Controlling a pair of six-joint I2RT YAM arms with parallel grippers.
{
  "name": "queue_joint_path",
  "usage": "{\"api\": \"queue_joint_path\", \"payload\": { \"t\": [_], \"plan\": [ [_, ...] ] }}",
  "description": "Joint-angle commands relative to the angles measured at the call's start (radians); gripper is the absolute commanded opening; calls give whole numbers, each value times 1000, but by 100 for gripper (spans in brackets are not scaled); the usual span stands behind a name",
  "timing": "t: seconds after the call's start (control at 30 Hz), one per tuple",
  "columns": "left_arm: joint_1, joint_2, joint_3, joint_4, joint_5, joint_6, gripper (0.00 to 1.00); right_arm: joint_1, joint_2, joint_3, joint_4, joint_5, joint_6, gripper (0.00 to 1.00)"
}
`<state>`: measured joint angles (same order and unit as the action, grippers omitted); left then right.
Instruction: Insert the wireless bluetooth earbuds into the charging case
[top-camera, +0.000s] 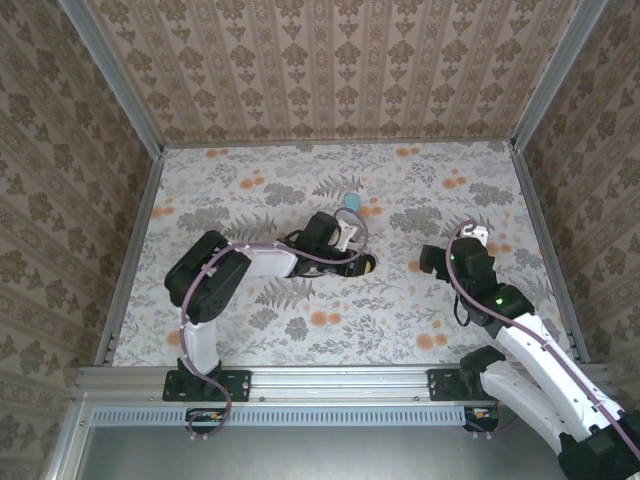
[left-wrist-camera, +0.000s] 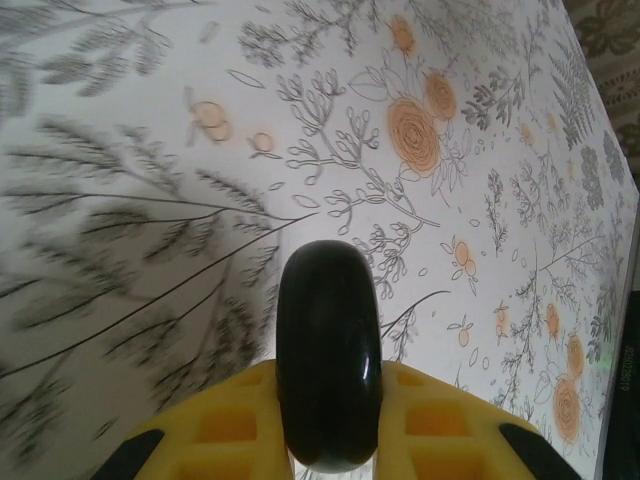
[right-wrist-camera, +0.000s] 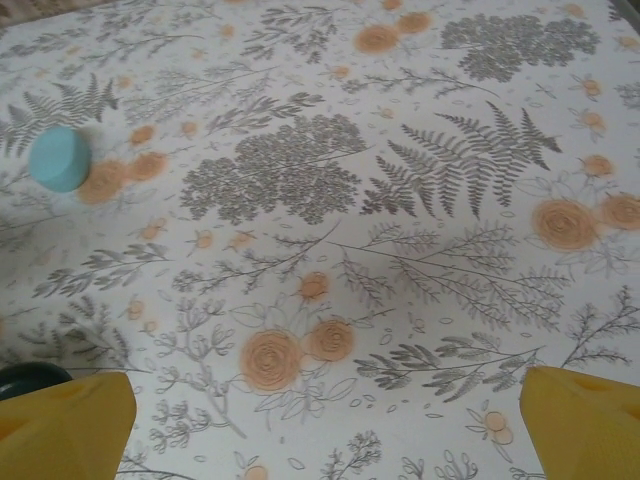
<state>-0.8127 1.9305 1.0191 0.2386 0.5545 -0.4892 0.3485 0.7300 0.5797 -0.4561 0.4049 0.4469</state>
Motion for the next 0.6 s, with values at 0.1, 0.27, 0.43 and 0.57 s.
{"api": "queue_joint_path", "payload": {
  "t": [0.1, 0.27, 0.43, 0.57],
  "plan": [
    [-20, 25, 53, -95, -44, 13, 28, -42, -27, -54, 19, 37, -29, 100],
    [-20, -38, 68, -232, -121, 95, 42, -67, -7, -77, 91, 39, -54, 100],
    [-7, -132, 78, -361, -215, 187, 51, -93, 66, -89, 228, 20, -105, 100],
    [51, -229, 76, -447, -272, 257, 55, -124, 158, -77, 325, 16, -149, 100]
  ]
}}
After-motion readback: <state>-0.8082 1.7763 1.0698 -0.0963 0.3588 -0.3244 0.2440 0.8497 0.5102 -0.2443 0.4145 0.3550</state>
